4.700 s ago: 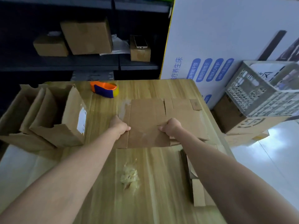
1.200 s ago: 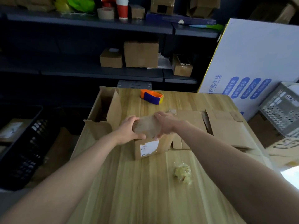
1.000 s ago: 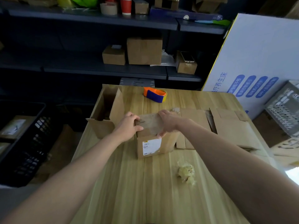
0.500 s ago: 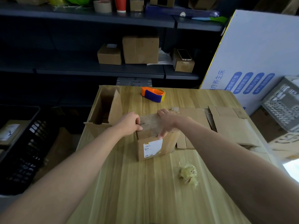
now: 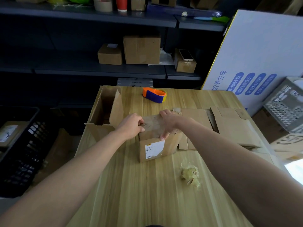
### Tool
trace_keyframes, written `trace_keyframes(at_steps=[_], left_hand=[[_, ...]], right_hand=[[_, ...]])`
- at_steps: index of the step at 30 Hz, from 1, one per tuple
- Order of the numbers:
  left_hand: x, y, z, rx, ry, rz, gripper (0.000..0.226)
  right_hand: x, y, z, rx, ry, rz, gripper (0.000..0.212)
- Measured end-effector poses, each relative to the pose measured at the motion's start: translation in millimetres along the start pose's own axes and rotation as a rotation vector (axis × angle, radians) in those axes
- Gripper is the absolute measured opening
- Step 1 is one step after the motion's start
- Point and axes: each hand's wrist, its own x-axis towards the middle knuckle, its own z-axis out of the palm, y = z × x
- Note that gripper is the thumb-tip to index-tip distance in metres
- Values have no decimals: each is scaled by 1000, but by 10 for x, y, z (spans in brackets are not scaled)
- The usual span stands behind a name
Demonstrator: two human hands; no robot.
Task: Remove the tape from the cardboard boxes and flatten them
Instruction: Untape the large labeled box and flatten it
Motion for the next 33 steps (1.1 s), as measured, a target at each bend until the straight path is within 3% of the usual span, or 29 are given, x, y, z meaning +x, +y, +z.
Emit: trace_keyframes(at_steps=[17, 26, 33], left_hand=[[57, 125, -5, 41, 53, -103, 3], [40, 142, 21, 216, -51, 32, 10], [-49, 3, 69, 79, 109, 79, 20]], right_hand=[[-39, -17, 32, -11, 4, 19, 122], [-86, -30, 44, 5, 4, 23, 121], [-72, -32, 62, 4, 4, 31, 121]])
